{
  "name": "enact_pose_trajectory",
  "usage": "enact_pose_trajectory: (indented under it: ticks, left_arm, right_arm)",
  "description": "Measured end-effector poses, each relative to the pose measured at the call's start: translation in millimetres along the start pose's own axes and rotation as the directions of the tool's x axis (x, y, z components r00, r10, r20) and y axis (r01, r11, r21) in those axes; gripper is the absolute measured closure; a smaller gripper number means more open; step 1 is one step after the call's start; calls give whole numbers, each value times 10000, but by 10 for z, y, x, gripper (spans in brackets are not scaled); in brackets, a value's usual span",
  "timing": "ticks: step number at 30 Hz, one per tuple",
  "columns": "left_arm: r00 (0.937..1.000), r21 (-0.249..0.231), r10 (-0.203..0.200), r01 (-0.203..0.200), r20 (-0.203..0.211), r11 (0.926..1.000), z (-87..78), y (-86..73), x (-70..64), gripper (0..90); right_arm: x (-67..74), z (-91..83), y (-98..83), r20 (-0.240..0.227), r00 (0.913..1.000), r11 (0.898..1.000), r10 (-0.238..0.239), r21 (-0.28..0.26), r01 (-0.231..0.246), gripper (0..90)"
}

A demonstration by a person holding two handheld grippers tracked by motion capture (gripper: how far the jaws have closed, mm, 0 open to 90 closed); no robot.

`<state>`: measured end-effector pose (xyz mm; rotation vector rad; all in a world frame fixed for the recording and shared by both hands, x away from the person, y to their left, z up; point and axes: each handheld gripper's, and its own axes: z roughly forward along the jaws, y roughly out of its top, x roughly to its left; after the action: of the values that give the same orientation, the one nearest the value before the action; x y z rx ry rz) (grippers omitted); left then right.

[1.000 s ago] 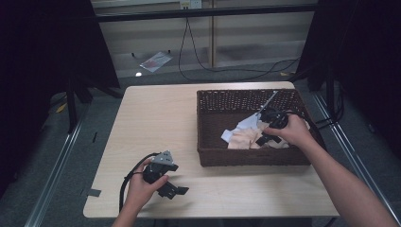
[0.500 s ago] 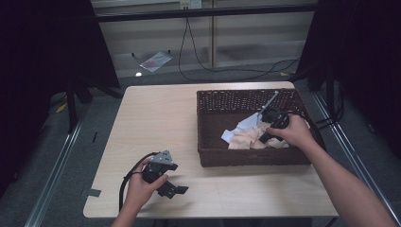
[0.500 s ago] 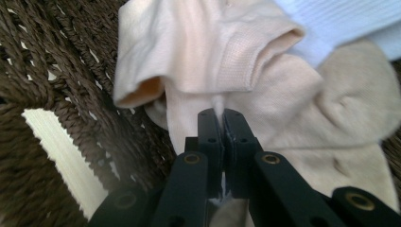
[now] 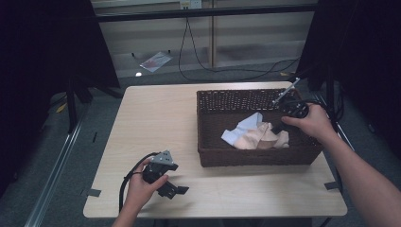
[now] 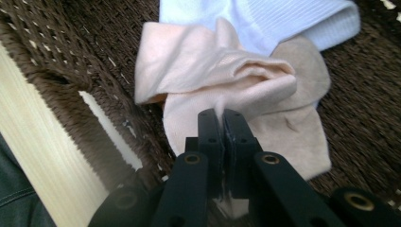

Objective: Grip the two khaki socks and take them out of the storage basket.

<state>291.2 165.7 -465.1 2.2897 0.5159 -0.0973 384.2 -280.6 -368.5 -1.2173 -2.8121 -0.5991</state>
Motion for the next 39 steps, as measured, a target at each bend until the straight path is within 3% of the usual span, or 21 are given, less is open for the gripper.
enact_pose_trajectory:
  ticks: [27, 39]
  left_arm:
    - [9999, -27, -53, 53, 131, 10000, 15, -2, -2, 33]
    - [9999, 41, -70, 70, 126, 10000, 27, 1, -5, 33]
  right_arm:
    - [118, -580, 156, 352, 9991, 9997, -252, 49, 251, 877]
    - [197, -930, 177, 419, 9973, 9980, -598, -174, 606, 876]
